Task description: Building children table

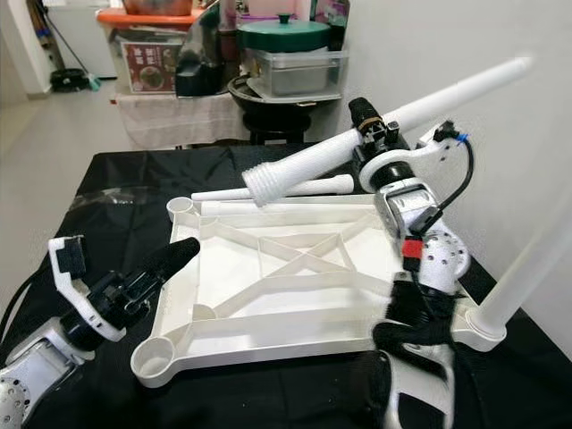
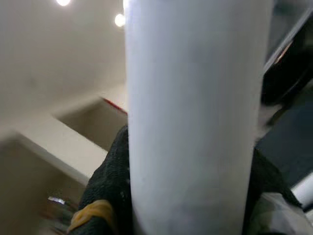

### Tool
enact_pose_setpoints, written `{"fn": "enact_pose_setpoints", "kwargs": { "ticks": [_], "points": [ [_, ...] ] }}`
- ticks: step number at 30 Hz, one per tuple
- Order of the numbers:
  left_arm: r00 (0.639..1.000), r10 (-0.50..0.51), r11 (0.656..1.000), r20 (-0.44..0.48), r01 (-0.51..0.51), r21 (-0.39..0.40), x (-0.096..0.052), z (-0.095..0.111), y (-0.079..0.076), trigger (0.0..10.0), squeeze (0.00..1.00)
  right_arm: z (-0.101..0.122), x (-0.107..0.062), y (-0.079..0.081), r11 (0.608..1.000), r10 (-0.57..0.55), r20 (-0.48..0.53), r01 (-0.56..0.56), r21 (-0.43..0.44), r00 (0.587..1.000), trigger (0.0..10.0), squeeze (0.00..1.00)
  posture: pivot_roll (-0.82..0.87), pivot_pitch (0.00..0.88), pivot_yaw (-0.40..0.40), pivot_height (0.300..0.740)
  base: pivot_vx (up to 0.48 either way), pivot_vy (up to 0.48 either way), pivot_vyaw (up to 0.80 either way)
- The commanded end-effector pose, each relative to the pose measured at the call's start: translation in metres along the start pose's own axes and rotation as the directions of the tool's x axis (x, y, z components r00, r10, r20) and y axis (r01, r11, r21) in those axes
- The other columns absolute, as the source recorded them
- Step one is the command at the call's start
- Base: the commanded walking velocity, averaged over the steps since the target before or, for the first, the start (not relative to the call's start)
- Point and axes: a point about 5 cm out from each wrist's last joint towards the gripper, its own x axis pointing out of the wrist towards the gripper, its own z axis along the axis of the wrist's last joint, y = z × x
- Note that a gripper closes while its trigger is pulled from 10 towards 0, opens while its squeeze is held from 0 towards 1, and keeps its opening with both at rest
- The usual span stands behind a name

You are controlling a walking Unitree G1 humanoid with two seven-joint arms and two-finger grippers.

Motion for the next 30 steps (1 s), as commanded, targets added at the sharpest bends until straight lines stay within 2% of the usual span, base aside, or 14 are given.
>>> {"fn": "enact_pose_setpoints", "kwargs": {
  "ticks": [1, 2, 4, 5, 6, 7, 9, 12, 14, 16, 18, 22, 27, 30],
  "points": [
    [0.99, 0.132, 0.983, -0.041, -0.125, 0.135, 0.003, -0.002, 0.011, 10.0, 0.0, -0.008, 0.0, 0.004, 0.976, 0.016, -0.032, -0.022, -0.218, 0.999, 0.0, 0.0, 0.05, 0.0, -0.042, 0.74, 0.0, 0.0, 0.0],
    [0.977, 0.208, 0.95, -0.056, -0.188, 0.249, 0.007, -0.002, 0.015, 10.0, 0.0, -0.014, -0.001, 0.009, 0.947, 0.043, -0.054, -0.058, -0.315, 0.998, 0.0, 0.0, 0.05, 0.0, -0.038, 0.74, 0.0, 0.0, 0.0],
    [0.954, 0.297, 0.908, -0.037, -0.27, 0.32, 0.012, 0.001, 0.02, 10.0, 0.0, -0.024, -0.002, 0.018, 0.895, 0.089, -0.095, -0.122, -0.428, 0.991, 0.0, 0.0, 0.05, 0.0, -0.038, 0.74, 0.0, 0.0, 0.0],
    [0.951, 0.307, 0.884, -0.037, -0.271, 0.38, 0.015, 0.003, 0.017, 10.0, 0.0, -0.032, -0.004, 0.024, 0.845, 0.114, -0.126, -0.163, -0.51, 0.986, 0.9, 0.0, 0.05, 0.0, -0.037, 0.74, 0.0, 0.0, 0.0],
    [0.952, 0.304, 0.872, -0.038, -0.262, 0.413, 0.016, 0.004, 0.014, 10.0, 0.0, -0.037, -0.005, 0.027, 0.81, 0.126, -0.146, -0.187, -0.557, 0.981, 0.9, 0.0, 0.05, 0.0, -0.037, 0.74, 0.0, 0.0, 0.0],
    [0.953, 0.3, 0.857, -0.044, -0.249, 0.451, 0.018, 0.004, 0.01, 10.0, 0.0, -0.042, -0.006, 0.029, 0.792, 0.136, -0.161, -0.205, -0.575, 0.978, 10.0, 0.0, 0.06, 0.0, -0.037, 0.74, 0.0, 0.0, 0.0],
    [0.953, 0.296, 0.845, -0.057, -0.234, 0.481, 0.019, 0.003, 0.005, 10.0, 0.0, -0.045, -0.007, 0.033, 0.77, 0.139, -0.166, -0.212, -0.602, 0.976, 10.0, 0.0, 0.06, 0.0, -0.036, 0.74, 0.0, 0.0, 0.0],
    [0.94, 0.334, 0.804, -0.071, -0.244, 0.542, 0.018, 0.002, 0.004, 10.0, 0.0, -0.046, -0.008, 0.034, 0.74, 0.141, -0.165, -0.215, -0.638, 0.976, 10.0, 0.0, 0.06, 0.0, -0.035, 0.74, 0.0, 0.0, 0.0],
    [0.934, 0.346, 0.756, -0.09, -0.221, 0.616, 0.016, -0.002, 0.002, 10.0, 0.0, -0.049, -0.012, 0.037, 0.726, 0.151, -0.156, -0.217, -0.652, 0.976, 10.0, 0.0, 0.06, 0.0, -0.036, 0.74, 0.0, 0.0, 0.0],
    [0.932, 0.349, 0.741, -0.093, -0.214, 0.636, 0.016, -0.004, 0.001, 10.0, 0.0, -0.05, -0.012, 0.037, 0.72, 0.156, -0.153, -0.218, -0.659, 0.976, 10.0, 0.0, 0.06, 0.0, -0.037, 0.74, 0.0, 0.0, 0.0],
    [0.932, 0.355, 0.713, -0.077, -0.216, 0.667, 0.015, -0.008, 0.0, 10.0, 0.0, -0.063, -0.022, 0.035, 0.679, 0.171, -0.158, -0.232, -0.696, 0.973, 10.0, 0.0, 0.06, 0.0, -0.037, 0.74, 0.0, 0.0, 0.0],
    [0.93, 0.361, 0.703, -0.069, -0.223, 0.676, 0.014, -0.01, 0.0, 10.0, 0.0, -0.074, -0.03, 0.033, 0.664, 0.172, -0.175, -0.245, -0.707, 0.969, 10.0, 0.0, 0.07, 0.0, -0.037, 0.74, 0.0, 0.0, 0.0],
    [0.924, 0.376, 0.691, -0.069, -0.23, 0.685, 0.013, -0.011, 0.001, 10.0, 0.0, -0.08, -0.033, 0.032, 0.676, 0.156, -0.179, -0.237, -0.698, 0.971, 10.0, 0.0, 0.07, 0.0, -0.035, 0.74, 0.0, 0.0, 0.0],
    [0.925, 0.374, 0.688, -0.069, -0.227, 0.689, 0.014, -0.011, 0.0, 10.0, 0.0, -0.082, -0.035, 0.03, 0.69, 0.143, -0.17, -0.221, -0.69, 0.975, 10.0, 0.0, 0.07, 0.0, -0.034, 0.74, 0.0, 0.39, 0.0]
  ]
}}
